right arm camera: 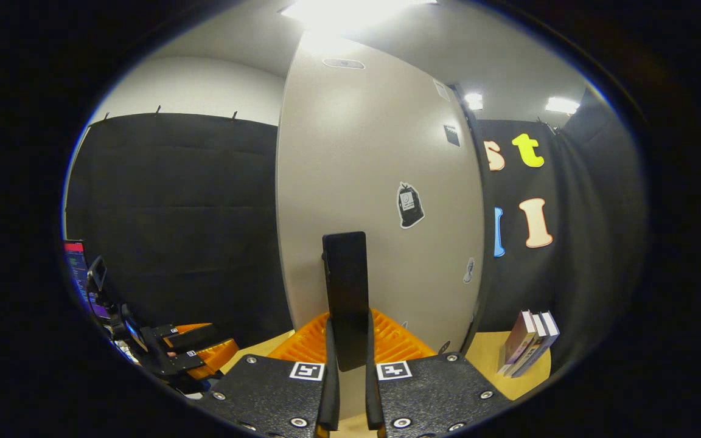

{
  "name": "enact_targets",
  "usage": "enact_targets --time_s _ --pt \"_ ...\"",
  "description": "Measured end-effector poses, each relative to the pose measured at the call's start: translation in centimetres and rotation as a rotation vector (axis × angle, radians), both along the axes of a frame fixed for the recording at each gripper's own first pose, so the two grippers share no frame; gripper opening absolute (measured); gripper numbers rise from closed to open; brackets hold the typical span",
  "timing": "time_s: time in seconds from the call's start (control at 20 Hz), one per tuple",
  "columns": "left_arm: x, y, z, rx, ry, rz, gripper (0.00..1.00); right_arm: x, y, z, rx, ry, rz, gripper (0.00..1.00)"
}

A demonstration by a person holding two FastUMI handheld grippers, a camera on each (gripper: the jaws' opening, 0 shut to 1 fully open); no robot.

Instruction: Open the cabinet door with the right hand, grasp the bottle in the cabinet with the left hand and place it on the coaster, then close the cabinet door with the right hand.

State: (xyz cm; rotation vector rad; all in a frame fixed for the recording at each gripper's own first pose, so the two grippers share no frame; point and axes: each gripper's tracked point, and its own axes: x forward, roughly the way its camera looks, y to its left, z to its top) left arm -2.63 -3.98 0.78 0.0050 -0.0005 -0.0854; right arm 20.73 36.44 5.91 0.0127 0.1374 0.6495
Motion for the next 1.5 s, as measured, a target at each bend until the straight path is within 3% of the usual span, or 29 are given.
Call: enact_targets --time_s 0.35,0.4,0.5,0.55,0.85,0.95,1.05,1.25,1.35,1.45,1.5 --pt "0.7 -4.7 0.4 -0.007 -0.005 -0.062 0.79 -1.7 -4.2 0.8 -0.02 -0.039 -0.095 0.16" --pt "0.7 -5.3 0.5 -0.009 -0.005 -0.07 0.82 -1.6 -5.1 1.0 -0.027 -0.049 -0.114 0.16" --pt "0.5 -6.5 0.7 -0.011 -0.007 -0.082 0.79 -1.6 -7.2 1.1 -0.037 -0.062 -0.144 0.12" --pt "0.6 -7.0 0.8 -0.01 -0.007 -0.088 0.86 -1.6 -8.1 1.1 -0.035 -0.063 -0.16 0.1" --pt "0.7 -9.5 0.3 -0.012 0.018 -0.078 0.85 -0.5 -13.6 0.7 -0.028 -0.097 -0.236 0.1" --pt "1.4 -9.9 1.1 -0.014 0.012 -0.068 0.79 -0.8 -14.2 0.6 -0.01 -0.091 -0.218 0.1" --pt "2.3 -10.4 2.1 -0.009 0.001 -0.059 0.82 -1.4 -13.8 0.7 0.016 -0.091 -0.171 0.1" --pt "5.0 -11.9 4.5 -0.016 -0.02 -0.081 0.84 -2.4 -15.0 0.8 -0.03 -0.163 -0.174 0.1" --pt "6.9 -12.7 5.7 -0.01 -0.027 -0.106 0.82 -3.2 -15.6 0.1 -0.038 -0.18 -0.174 0.39" --pt "9.2 -13.7 6.4 -0.003 -0.029 -0.136 0.82 -3.8 -17.3 -1.0 -0.052 -0.176 -0.222 0.89" --pt "10.5 -14.2 6.6 0.0 -0.03 -0.15 0.82 -4.3 -18.2 -1.4 -0.057 -0.171 -0.254 0.96"
